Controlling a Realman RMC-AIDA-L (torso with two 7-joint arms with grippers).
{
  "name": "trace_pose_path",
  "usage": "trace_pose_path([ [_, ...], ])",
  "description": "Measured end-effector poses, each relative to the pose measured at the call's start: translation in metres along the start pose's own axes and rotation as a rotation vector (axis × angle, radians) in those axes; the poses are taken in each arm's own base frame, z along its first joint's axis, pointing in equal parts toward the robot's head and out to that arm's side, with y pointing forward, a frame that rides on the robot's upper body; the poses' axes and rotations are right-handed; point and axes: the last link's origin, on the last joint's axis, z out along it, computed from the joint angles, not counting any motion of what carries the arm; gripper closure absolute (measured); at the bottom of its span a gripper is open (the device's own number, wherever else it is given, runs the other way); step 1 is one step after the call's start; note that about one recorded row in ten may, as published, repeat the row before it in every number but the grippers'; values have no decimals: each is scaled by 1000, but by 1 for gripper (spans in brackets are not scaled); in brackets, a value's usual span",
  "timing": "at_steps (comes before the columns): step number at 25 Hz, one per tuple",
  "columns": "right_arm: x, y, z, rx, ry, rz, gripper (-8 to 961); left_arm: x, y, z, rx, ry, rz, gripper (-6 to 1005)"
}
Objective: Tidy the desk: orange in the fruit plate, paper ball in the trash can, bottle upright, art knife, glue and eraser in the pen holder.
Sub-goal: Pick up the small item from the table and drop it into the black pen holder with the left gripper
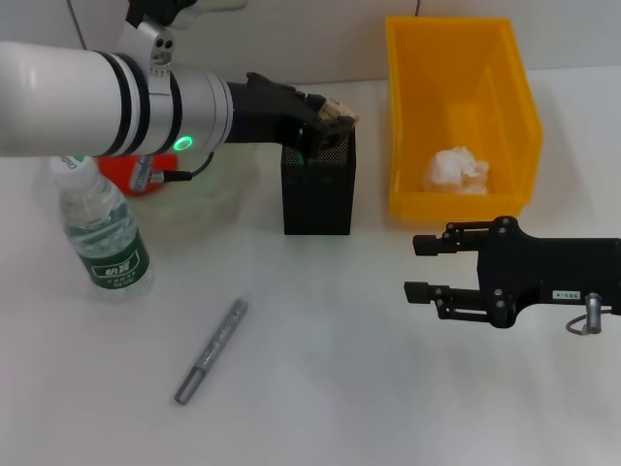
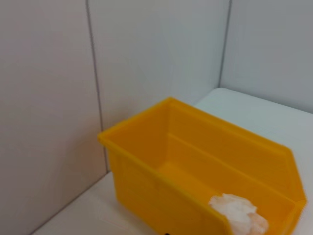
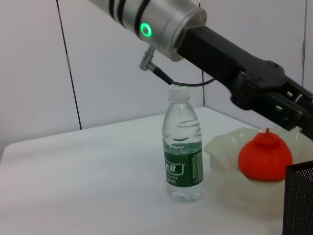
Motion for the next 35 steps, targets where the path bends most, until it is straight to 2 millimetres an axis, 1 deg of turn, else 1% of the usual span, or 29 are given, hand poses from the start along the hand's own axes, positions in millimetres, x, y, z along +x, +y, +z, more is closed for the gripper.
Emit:
trace_pose_path([
  [5, 0, 0, 0, 0, 0, 0, 379, -1, -9, 6, 44, 22, -5, 615],
  [9, 0, 0, 0, 0, 0, 0, 379, -4, -12, 9, 56, 21, -4, 615],
  [11, 0, 0, 0, 1, -1, 0, 379, -8, -13, 18, 66, 10, 5, 615],
  [13, 0, 0, 0, 1, -1, 0, 379, -8, -13, 18, 66, 10, 5, 615],
  [14, 0, 0, 0, 1, -1, 0, 380, -11, -14, 24, 78, 4, 16, 615],
  [16, 0, -1, 0, 3, 0, 0, 380, -12, -15, 26, 84, 4, 17, 615],
  [25, 0, -1, 0, 8, 2, 0, 380, -17, -19, 28, 108, 2, 17, 615],
  [35, -1, -2, 0, 9, 3, -4, 379, -22, -19, 28, 103, -11, 18, 614],
])
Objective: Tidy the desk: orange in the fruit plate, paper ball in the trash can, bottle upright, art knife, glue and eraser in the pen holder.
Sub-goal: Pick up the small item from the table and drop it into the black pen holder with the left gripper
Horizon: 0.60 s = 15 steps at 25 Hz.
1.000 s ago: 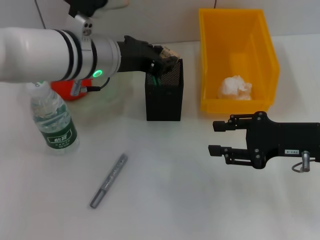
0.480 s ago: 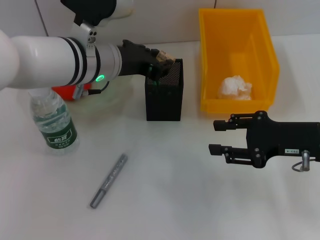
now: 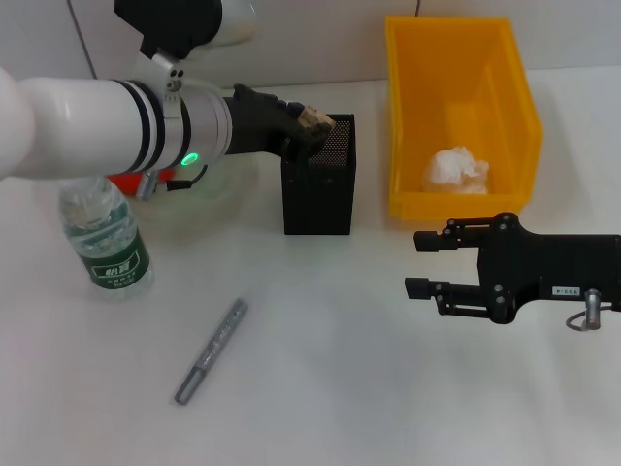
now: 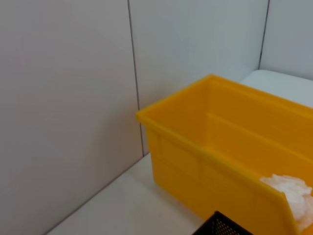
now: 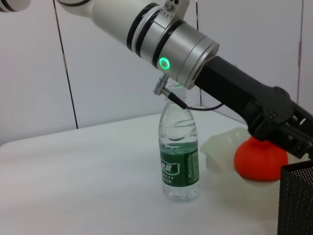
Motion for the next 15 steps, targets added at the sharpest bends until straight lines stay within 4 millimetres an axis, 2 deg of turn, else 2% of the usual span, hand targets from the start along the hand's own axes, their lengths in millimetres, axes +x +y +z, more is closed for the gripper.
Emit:
trace_pose_path([
  [7, 0, 0, 0, 0, 0, 1, 379, -5, 3, 0, -10, -17, 8, 615],
  [15, 0, 0, 0, -1, 0, 3, 379, -5, 2, 0, -7, -15, 7, 442],
])
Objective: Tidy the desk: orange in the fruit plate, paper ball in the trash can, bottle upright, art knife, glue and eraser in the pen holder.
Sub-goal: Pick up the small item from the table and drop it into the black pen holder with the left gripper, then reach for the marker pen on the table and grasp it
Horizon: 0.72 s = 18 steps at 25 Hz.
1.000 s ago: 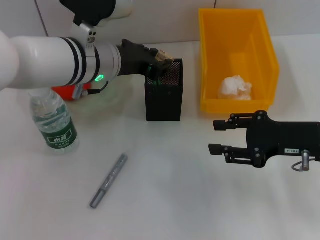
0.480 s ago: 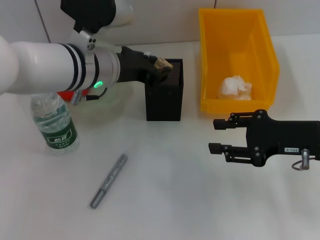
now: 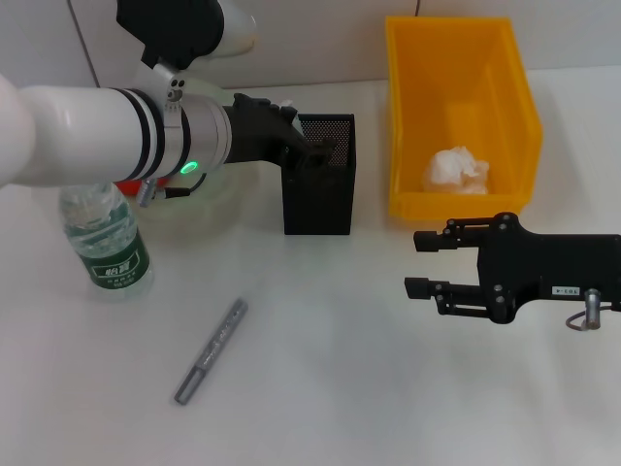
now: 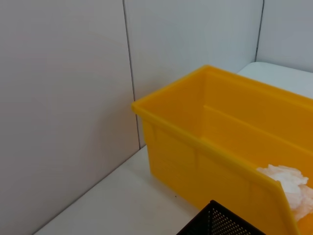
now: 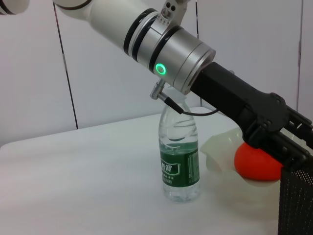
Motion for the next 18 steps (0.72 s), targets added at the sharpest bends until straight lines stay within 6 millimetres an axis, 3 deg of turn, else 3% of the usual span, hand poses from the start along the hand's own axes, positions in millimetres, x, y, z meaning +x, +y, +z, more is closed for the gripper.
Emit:
trace_pose_path([
  [5, 0, 0, 0, 0, 0, 1, 380, 5, 1, -1, 0, 14, 7, 304],
  [18, 0, 1, -2, 2, 0, 4, 379, 20, 18, -23, -23, 96, 80, 311],
])
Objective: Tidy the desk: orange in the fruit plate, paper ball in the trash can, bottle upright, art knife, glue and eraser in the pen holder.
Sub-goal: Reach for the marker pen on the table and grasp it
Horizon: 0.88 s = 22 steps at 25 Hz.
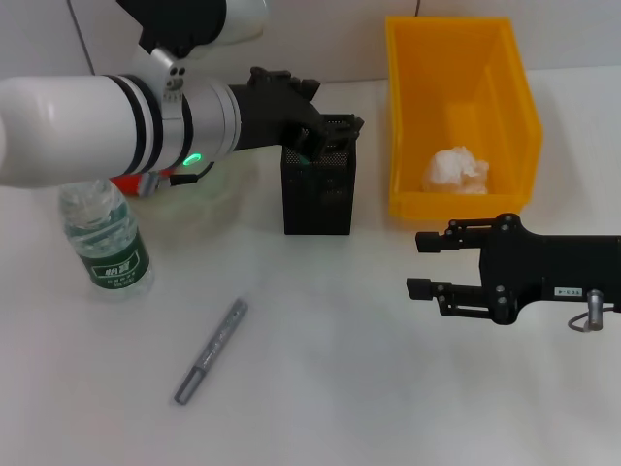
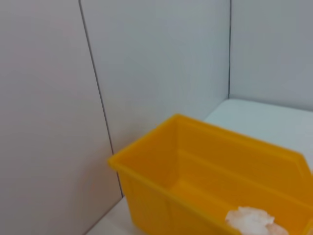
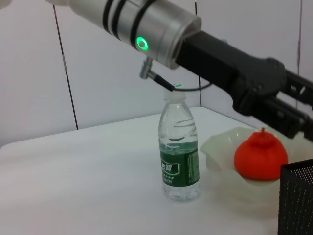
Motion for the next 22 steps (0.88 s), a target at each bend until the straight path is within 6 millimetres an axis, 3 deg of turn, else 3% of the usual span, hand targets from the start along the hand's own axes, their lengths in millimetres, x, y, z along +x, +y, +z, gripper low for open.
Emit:
trace_pose_path([
  [13, -1, -1, 1, 0, 0, 0, 380, 8, 6, -37, 14, 75, 1, 316],
  [22, -5, -3, -2, -7, 13, 5, 379, -3, 1, -74, 8, 34, -16, 316],
])
